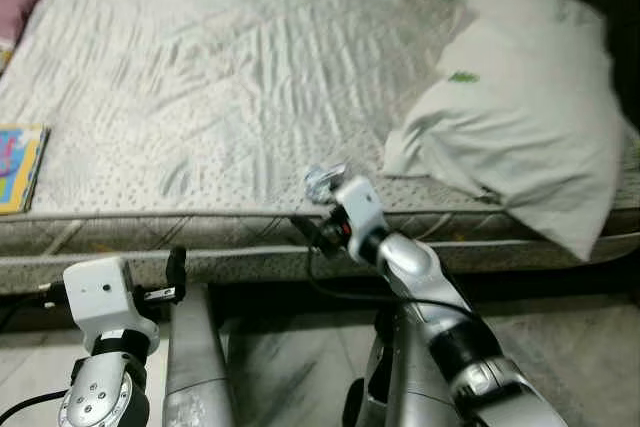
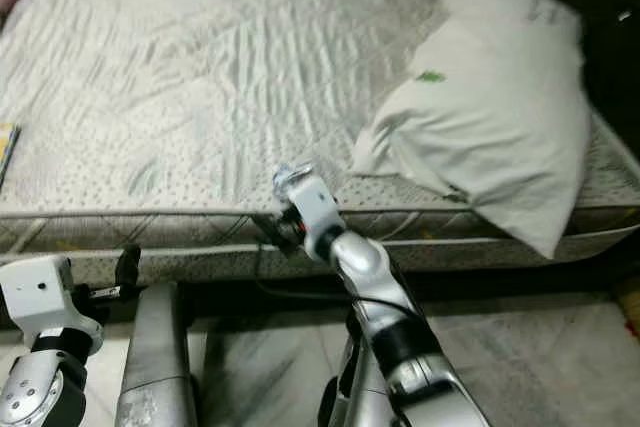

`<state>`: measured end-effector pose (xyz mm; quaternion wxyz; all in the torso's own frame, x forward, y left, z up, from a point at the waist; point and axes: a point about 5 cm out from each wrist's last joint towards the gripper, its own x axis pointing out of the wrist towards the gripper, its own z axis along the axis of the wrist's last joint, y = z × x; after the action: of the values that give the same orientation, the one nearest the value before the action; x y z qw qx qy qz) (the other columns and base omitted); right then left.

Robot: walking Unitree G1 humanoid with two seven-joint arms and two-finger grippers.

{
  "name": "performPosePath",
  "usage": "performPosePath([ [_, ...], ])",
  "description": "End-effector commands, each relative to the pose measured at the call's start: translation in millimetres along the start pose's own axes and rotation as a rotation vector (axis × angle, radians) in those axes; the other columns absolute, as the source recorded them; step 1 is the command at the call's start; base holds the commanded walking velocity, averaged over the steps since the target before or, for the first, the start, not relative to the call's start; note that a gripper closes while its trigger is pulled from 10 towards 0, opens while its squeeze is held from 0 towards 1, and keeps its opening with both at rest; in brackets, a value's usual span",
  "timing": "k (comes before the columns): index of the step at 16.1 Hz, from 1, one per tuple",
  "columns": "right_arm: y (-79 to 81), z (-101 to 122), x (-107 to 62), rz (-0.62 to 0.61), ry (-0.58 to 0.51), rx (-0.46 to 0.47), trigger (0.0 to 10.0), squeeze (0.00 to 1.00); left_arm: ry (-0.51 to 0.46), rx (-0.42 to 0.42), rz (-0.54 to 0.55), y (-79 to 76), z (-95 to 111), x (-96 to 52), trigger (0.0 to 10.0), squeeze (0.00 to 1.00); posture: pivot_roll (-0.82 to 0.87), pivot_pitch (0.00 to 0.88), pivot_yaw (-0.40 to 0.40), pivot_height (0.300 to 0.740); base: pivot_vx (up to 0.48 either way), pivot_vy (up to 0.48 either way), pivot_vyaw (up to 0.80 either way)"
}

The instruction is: Clean up the room

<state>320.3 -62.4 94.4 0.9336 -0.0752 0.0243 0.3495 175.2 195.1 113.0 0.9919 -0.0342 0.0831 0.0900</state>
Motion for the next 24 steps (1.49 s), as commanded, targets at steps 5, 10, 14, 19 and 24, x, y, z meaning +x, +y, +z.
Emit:
performPosePath([
  [5,-35.3,32,17.9,-0.245,-0.118,0.001,10.0,0.0,-0.005,0.045,0.009,-0.4,6,-9.0,10.0,0.0,0.28,0.182,-0.108,0.471,0.0,0.0,0.0],
  [10,-21.2,23,38.6,-0.244,0.024,-0.023,10.0,0.0,-0.011,0.053,-0.013,-5.2,8,-5.7,10.0,0.0,0.28,0.178,-0.107,0.471,0.0,0.0,0.0],
  [14,-14.9,12,44.9,-0.289,0.155,-0.014,10.0,0.0,-0.015,0.064,-0.016,-6.3,9,-2.6,10.0,0.0,0.29,0.179,-0.113,0.471,0.0,0.0,0.0],
  [19,-9.9,-2,42.6,-0.312,0.271,-0.081,10.0,0.0,-0.018,0.07,-0.004,-6.1,9,-1.6,10.0,0.0,0.29,0.177,-0.118,0.471,0.0,0.0,0.0],
  [24,-12.1,-6,39.4,-0.288,0.299,-0.223,0.0,0.0,-0.023,0.061,-0.018,-10.1,10,5.0,10.0,0.0,0.28,0.165,-0.12,0.471,0.0,0.0,0.0],
])
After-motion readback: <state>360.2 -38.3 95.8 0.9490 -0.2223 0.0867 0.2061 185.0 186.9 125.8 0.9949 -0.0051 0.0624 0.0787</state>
